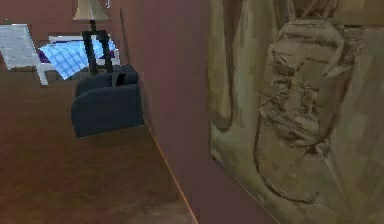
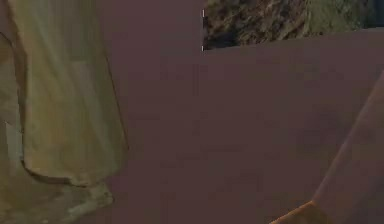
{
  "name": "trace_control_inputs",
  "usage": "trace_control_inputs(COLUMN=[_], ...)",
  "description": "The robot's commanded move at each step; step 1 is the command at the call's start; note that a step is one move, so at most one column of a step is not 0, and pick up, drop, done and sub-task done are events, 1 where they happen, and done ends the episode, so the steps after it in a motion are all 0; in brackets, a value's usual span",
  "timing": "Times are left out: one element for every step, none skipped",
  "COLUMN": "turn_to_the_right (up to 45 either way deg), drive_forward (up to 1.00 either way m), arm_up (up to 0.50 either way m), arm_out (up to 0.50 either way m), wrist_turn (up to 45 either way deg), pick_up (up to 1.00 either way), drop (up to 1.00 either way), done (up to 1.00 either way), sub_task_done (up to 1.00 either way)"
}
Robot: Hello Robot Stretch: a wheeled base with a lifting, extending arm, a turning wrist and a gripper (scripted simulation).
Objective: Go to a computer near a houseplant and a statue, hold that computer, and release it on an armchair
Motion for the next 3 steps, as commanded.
trace_control_inputs(turn_to_the_right=[-18.0, -3.0, 0.0], drive_forward=[0.00, 0.00, 0.60], arm_up=[0.00, 0.00, 0.00], arm_out=[0.00, 0.00, 0.00], wrist_turn=[0.0, 0.0, 0.0], pick_up=[0.00, 0.00, 0.00], drop=[0.00, 0.00, 0.00], done=[0.00, 0.00, 0.00], sub_task_done=[0.00, 0.00, 0.00])
